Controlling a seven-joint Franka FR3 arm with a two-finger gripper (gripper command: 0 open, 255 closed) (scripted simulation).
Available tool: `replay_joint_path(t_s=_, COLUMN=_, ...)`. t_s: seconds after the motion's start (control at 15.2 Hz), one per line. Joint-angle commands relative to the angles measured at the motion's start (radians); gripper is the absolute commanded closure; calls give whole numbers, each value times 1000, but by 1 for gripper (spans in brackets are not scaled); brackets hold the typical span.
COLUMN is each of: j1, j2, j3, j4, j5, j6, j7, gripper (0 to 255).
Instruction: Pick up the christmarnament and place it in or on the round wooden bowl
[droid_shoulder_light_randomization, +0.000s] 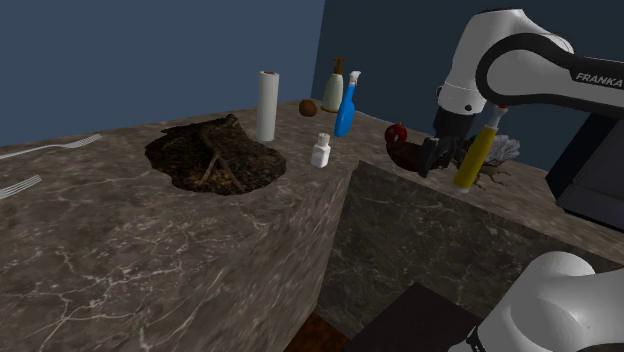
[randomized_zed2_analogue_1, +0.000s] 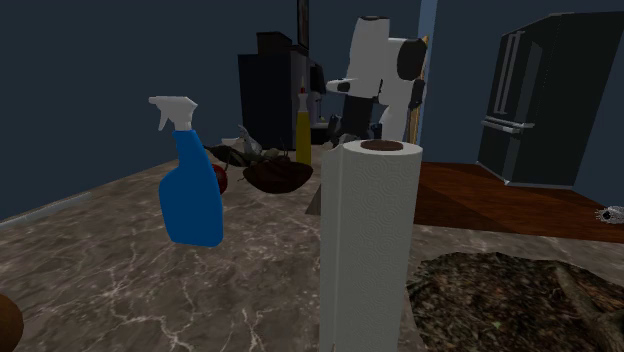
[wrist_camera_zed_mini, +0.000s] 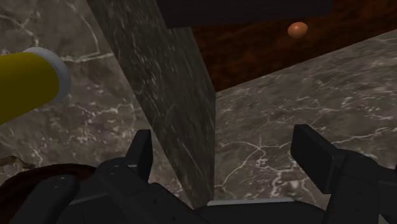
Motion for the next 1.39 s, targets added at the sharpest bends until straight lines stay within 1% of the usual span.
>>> replay_joint_path(t_s=0.0, j1=0, j2=0, j3=0, j4=0, j5=0, j6=0, j7=0, gripper=0)
replay_joint_path(t_s=0.2, j1=16, j2=-15, j3=-95, j4=-21, j5=-60, j6=41, j7=-182, gripper=0)
replay_joint_path(t_s=0.4, j1=34, j2=-7, j3=-192, j4=-21, j5=-115, j6=88, j7=-361, gripper=0)
replay_joint_path(t_s=0.73, j1=77, j2=60, j3=-355, j4=27, j5=-178, j6=172, j7=-660, gripper=0)
replay_joint_path(t_s=0.92, j1=117, j2=126, j3=-455, j4=84, j5=-192, j6=220, j7=-840, gripper=0)
replay_joint_path(t_s=1.06, j1=150, j2=181, j3=-522, j4=133, j5=-187, j6=250, j7=-962, gripper=0)
replay_joint_path(t_s=1.19, j1=188, j2=243, j3=-590, j4=190, j5=-171, j6=275, j7=-1086, gripper=0)
replay_joint_path(t_s=1.32, j1=230, j2=313, j3=-660, j4=255, j5=-140, j6=296, j7=-1215, gripper=0)
